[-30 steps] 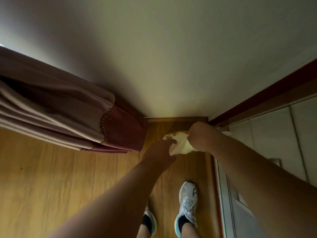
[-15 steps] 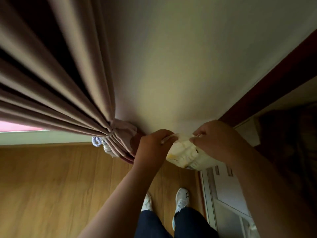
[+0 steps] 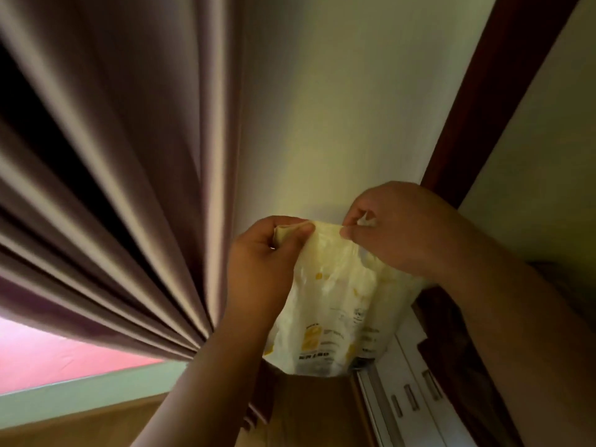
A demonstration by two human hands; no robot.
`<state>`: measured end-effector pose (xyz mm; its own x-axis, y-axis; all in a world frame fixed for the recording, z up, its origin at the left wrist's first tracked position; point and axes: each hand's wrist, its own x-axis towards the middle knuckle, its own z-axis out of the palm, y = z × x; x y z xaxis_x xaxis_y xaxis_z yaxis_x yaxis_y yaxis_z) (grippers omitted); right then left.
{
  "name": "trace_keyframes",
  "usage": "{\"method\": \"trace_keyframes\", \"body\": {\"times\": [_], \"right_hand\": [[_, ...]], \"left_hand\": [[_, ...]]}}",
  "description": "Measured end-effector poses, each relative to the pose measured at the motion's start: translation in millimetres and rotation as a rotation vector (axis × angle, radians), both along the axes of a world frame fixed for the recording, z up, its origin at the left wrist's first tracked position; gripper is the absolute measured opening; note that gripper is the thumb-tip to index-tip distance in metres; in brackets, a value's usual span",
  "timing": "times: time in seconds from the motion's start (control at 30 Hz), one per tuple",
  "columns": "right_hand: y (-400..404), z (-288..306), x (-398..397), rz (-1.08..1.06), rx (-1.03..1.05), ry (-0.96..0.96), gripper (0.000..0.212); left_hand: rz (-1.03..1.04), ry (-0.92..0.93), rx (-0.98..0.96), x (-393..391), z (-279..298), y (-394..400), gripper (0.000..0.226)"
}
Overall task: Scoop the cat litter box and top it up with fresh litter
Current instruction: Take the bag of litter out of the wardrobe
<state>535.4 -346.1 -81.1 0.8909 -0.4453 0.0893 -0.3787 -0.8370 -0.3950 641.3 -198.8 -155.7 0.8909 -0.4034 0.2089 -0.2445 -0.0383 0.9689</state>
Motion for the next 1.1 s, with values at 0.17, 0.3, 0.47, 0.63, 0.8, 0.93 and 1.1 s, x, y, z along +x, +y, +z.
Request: {"method": "trace_keyframes", "body": {"times": [0.17, 0.3, 0.47, 0.63, 0.8, 0.93, 1.1], "right_hand": [[15, 30, 6, -0.092, -0.059, -0.09, 0.011], [31, 44, 1, -0.193, -0.091, -0.118, 0.01], [58, 49, -19, -0.374, -0.103, -0.126, 0.012], [86, 51, -49, -0.591, -0.072, -0.105, 0.012], [115, 54, -96, -0.783, -0.054, -0.113, 0.013], [133, 58, -141, -0.911, -0.094, -0.094, 0.014], [153, 63, -198, -1.02, -0.1, -0.032, 0.011]], "left_hand": [[-0.13, -0.033, -0.055, 20, 36, 4, 0.007], [-0.244, -0.054, -0.086, 31, 52, 6, 0.01], [-0.403, -0.079, -0.089, 29, 62, 1, 0.012], [-0.589, -0.145, -0.098, 12, 67, -6, 0.021], [-0.782, -0.146, -0.118, -27, 70, -15, 0.017], [-0.909, -0.139, -0.119, -68, 70, -24, 0.015], [-1.037, -0.071, -0.127, -132, 70, -28, 0.017]]}}
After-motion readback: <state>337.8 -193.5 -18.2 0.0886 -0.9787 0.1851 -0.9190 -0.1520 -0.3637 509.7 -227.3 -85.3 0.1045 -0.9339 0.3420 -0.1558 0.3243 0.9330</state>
